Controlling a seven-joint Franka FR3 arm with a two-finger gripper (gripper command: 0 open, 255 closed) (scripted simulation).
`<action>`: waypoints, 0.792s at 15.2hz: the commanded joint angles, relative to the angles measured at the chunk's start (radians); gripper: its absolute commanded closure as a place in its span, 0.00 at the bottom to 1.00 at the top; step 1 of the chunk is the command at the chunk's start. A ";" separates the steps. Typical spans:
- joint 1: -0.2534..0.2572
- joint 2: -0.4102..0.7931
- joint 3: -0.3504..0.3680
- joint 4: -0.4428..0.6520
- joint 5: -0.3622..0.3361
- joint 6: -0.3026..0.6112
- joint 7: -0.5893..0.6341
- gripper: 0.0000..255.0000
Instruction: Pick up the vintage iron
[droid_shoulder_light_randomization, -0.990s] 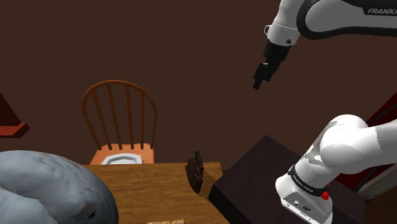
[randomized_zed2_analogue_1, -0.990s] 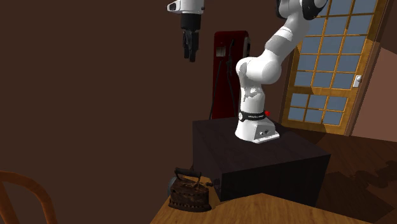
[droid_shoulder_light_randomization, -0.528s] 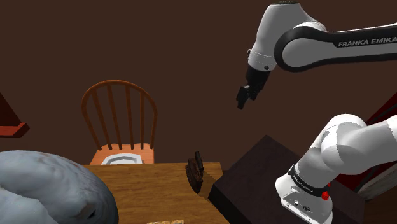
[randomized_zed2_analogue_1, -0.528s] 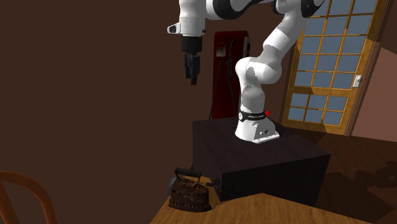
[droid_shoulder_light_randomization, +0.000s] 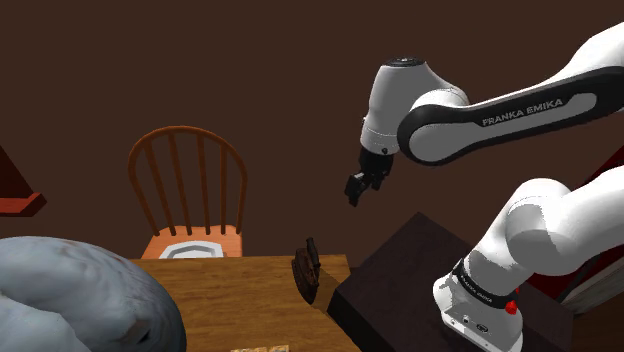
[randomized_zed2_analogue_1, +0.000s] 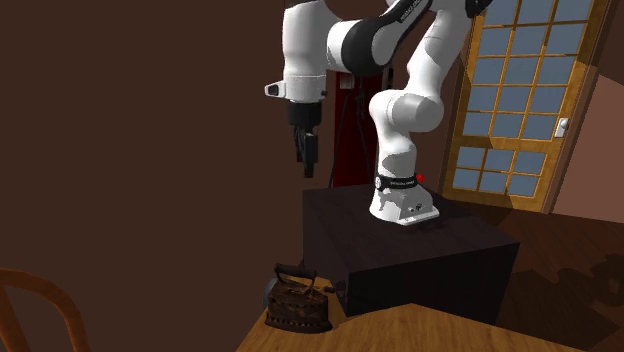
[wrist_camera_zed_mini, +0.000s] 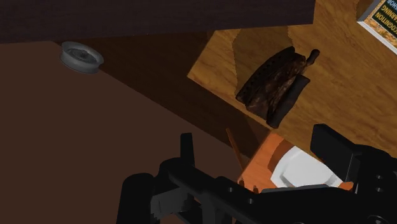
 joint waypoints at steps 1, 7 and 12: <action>0.010 0.060 0.038 -0.008 0.013 0.062 0.049 0.00; 0.002 0.301 0.148 0.012 -0.011 0.258 0.207 0.00; -0.023 0.541 0.220 0.071 -0.150 0.399 0.407 0.00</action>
